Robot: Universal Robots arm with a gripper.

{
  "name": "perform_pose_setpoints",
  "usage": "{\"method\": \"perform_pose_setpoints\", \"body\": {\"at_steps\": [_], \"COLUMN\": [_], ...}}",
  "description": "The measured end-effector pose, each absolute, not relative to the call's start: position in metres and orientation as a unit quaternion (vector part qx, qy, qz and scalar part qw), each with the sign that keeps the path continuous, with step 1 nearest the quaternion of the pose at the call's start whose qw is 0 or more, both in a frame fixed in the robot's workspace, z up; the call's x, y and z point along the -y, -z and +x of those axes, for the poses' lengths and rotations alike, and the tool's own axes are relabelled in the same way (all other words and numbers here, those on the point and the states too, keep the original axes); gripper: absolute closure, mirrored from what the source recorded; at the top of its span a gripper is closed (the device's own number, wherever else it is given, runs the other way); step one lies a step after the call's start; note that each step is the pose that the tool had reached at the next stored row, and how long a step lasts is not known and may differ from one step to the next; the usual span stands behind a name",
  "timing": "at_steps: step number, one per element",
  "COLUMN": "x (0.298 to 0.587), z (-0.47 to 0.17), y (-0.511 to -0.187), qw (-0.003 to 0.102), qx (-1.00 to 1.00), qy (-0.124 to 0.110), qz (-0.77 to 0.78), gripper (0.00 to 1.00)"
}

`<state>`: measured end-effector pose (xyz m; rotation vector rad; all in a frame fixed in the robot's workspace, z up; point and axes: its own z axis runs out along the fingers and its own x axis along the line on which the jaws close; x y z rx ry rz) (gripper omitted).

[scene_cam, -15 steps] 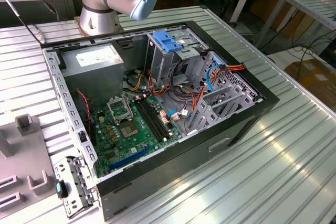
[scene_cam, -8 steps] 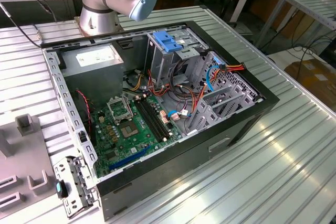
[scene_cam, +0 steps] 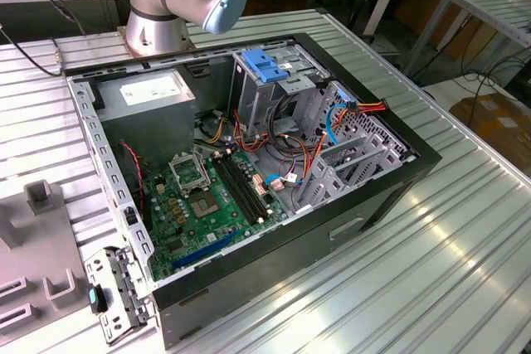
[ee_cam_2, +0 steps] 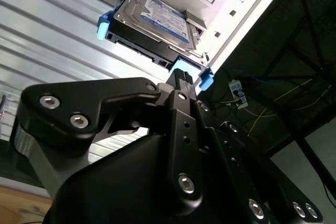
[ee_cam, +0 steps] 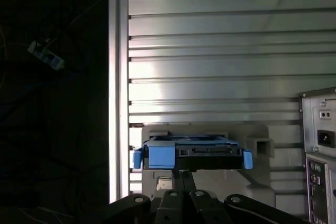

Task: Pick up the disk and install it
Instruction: 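Reach for the disk, then pick up the disk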

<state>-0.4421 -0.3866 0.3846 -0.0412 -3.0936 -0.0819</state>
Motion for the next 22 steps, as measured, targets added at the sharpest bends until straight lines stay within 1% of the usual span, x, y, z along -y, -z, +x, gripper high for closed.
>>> {"method": "perform_pose_setpoints", "body": {"at_steps": [15, 22], "x": [0.3866, 0.3866], "z": [-0.4423, -0.4425], "y": [-0.3846, -0.3846], "qw": [0.023, 0.025], "qx": [0.999, 0.998], "qy": [0.026, 0.025], "qz": [-0.013, 0.057], "gripper": [0.89, 0.89]}}
